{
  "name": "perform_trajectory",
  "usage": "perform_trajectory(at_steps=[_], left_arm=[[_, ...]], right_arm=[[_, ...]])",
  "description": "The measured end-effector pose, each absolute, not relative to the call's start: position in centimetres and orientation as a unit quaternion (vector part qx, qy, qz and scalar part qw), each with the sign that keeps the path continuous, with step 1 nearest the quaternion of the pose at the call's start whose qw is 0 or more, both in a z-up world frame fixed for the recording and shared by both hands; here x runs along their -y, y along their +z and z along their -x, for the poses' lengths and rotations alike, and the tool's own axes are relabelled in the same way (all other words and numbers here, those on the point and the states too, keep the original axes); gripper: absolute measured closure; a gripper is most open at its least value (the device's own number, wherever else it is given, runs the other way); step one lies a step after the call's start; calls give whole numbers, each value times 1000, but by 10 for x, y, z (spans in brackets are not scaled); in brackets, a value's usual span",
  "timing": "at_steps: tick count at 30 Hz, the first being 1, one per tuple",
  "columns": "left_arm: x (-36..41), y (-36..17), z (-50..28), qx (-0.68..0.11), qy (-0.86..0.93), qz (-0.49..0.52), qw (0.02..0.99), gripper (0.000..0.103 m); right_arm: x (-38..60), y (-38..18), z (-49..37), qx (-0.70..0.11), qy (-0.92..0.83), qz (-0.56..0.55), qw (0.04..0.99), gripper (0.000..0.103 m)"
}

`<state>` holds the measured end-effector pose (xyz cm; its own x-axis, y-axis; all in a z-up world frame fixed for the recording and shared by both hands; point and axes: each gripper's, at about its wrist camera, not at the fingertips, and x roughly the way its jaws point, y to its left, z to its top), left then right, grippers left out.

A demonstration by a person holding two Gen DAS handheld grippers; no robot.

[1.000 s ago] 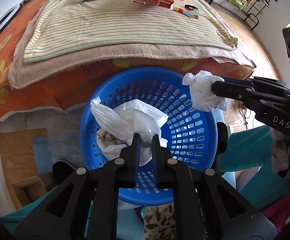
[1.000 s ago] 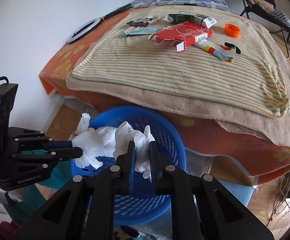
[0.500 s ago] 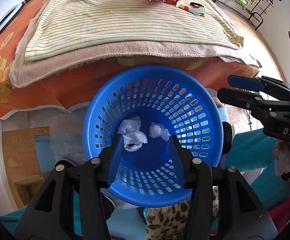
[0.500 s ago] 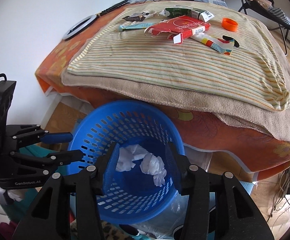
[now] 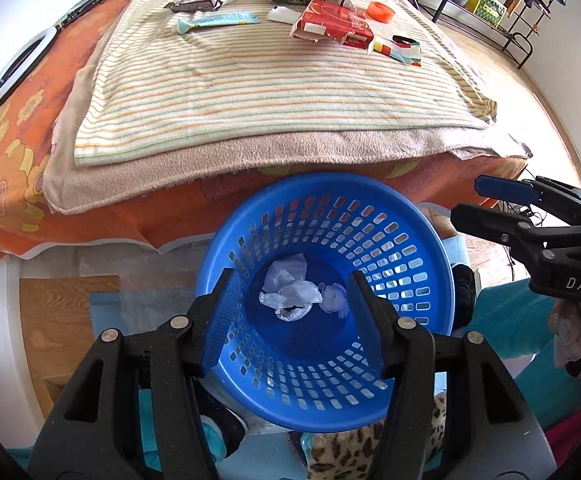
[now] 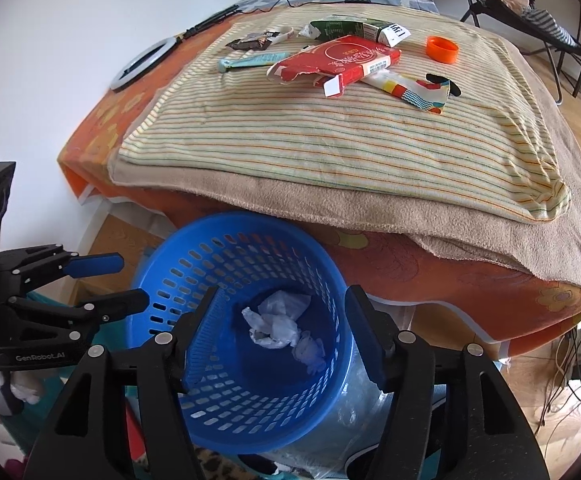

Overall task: Collect trash
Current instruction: 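Open both tools to drop the bag and tissue into the basket, then grasp the blue tube with the left tool while the right tool grasps the red tissue box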

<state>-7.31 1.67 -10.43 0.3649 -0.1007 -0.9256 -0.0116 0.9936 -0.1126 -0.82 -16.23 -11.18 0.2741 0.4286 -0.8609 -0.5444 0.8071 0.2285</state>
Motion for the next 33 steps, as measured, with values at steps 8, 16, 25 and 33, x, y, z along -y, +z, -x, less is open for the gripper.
perform_trajectory(at_steps=[8,16,25,33], left_arm=[[-28,-64,41,-509,-11,10,860,36],[-40,-31,4,-466,3,1,885,36],[-53,-16,-34,-440,-2,-6,898,36],[-90,-25,-89,-451,-10,10,892,36]], right_arm=[[167,-98,-8,-511,287,43,809,32],[164,-77,-38,-492,276,51,824,32],[158,-59,-74,-462,278,37,841,32],[143,-67,-106,-467,280,35,838,30]])
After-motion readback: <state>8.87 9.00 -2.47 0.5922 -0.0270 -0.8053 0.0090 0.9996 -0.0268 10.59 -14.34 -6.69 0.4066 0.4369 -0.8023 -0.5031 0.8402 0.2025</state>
